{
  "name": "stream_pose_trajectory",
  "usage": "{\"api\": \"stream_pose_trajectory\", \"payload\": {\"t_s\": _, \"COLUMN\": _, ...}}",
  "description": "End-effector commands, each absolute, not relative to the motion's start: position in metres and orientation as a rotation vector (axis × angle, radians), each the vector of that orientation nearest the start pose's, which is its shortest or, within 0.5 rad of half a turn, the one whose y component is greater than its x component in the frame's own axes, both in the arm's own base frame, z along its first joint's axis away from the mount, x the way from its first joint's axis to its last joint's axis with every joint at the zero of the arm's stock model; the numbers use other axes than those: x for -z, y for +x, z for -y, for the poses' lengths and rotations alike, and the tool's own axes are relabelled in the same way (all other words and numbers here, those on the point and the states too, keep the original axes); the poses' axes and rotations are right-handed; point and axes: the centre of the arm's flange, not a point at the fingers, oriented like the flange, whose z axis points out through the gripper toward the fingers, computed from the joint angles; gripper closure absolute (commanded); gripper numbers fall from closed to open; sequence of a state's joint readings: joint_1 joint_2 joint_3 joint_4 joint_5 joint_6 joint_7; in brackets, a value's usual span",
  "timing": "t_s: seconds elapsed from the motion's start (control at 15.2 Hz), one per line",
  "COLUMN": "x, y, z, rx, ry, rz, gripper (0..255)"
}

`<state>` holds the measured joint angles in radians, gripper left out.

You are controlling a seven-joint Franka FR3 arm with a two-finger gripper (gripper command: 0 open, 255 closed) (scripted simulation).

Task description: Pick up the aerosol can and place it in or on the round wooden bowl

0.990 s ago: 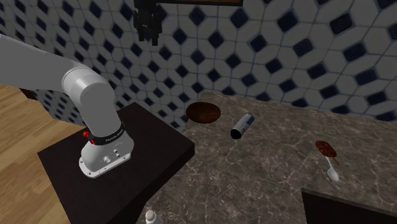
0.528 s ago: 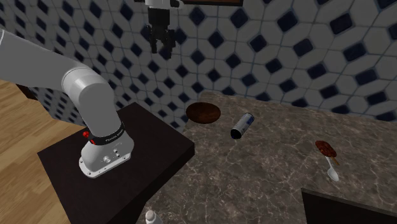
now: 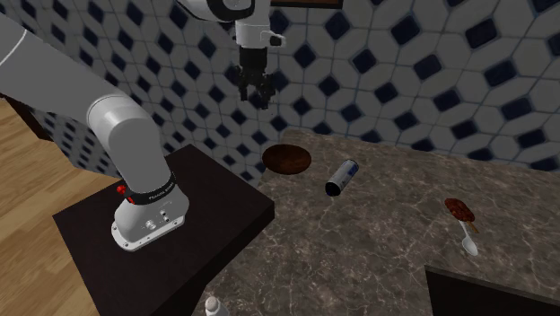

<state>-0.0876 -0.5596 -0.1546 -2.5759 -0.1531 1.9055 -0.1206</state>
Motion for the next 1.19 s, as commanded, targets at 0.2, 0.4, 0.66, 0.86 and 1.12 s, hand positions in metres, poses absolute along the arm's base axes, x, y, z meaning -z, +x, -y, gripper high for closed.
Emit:
{"api": "stream_pose_trajectory", "payload": {"t_s": 0.2, "x": -0.389, "y": 0.374, "z": 0.133, "rx": -0.159, "ry": -3.182, "rz": -0.036, "gripper": 0}}
{"api": "stream_pose_trajectory", "payload": {"t_s": 0.4, "x": -0.361, "y": 0.39, "z": 0.154, "rx": -0.141, "ry": -3.186, "rz": -0.025, "gripper": 0}}
{"api": "stream_pose_trajectory", "payload": {"t_s": 0.66, "x": -0.325, "y": 0.412, "z": 0.183, "rx": -0.116, "ry": -3.19, "rz": -0.011, "gripper": 0}}
{"api": "stream_pose_trajectory", "payload": {"t_s": 0.86, "x": -0.298, "y": 0.429, "z": 0.204, "rx": -0.098, "ry": -3.193, "rz": 0.0, "gripper": 0}}
{"api": "stream_pose_trajectory", "payload": {"t_s": 1.12, "x": -0.262, "y": 0.452, "z": 0.233, "rx": -0.073, "ry": -3.197, "rz": 0.014, "gripper": 0}}
